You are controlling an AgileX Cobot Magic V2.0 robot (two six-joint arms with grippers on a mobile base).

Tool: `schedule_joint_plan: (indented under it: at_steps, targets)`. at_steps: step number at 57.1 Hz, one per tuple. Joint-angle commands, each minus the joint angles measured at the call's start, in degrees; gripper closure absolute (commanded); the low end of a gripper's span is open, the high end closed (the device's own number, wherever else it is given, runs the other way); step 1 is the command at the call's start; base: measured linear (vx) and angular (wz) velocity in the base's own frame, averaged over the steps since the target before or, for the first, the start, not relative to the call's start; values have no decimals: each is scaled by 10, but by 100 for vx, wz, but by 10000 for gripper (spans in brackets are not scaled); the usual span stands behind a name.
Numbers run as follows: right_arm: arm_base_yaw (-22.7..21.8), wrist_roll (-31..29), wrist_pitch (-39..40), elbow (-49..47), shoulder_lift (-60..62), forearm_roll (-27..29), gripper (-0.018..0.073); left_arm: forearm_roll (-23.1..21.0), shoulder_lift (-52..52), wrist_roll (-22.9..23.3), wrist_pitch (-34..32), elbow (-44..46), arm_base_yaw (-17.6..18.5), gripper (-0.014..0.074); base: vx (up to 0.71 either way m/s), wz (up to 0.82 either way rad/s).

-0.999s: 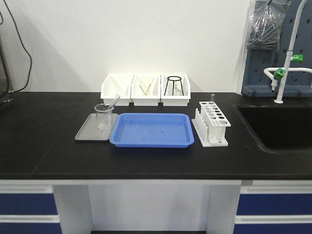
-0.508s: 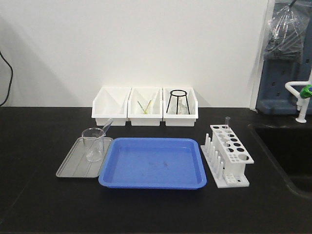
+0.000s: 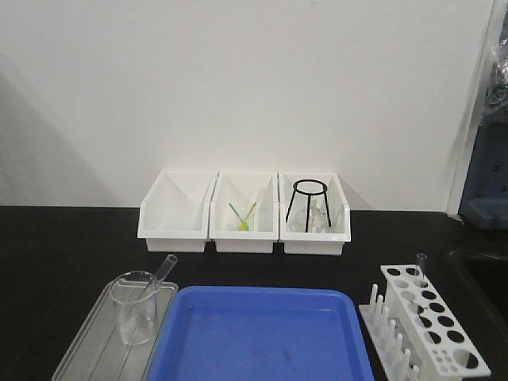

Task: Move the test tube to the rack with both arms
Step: 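Move the left gripper toward the glass test tube in the beaker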

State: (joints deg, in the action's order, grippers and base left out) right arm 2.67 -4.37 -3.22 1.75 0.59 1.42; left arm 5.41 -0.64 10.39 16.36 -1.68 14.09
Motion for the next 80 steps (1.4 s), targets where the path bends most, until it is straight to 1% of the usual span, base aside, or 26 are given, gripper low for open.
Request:
schedule_joint_plan:
  at_steps: [1,25,52,60,63,68,73,76,80]
  targets:
    - [-3,0,46,10,5,-5,570,-3,-8,2,-46,16,0,601,37,-2]
    - [-3,0,46,10,5,-5,570,-3,-8,2,-46,16,0,601,26,-6]
    - [-3,0,46,10,5,-5,570,-2,-8,1,-46,16,0,601,4,0]
    - [-3,0,46,10,5,-5,570,20,-8,-4,-47,16,0,601,0,0]
    - [-3,0,46,10,5,-5,570,35,-8,-4,-50,16,0,601,0,0]
    - [-3,0,47,10,5,-5,570,71,-8,-3,-53,16,0,601,0,0]
    - [-3,0,47,10,5,-5,571,107,-8,-4,-76,16,0,601,0,0]
    - [-3,0,49,10,5,-5,571,142,-8,-3,-89,16,0,601,0,0]
    - [-3,0,49,10,5,-5,571,163,-8,-2,-99,16,0,601,0,0]
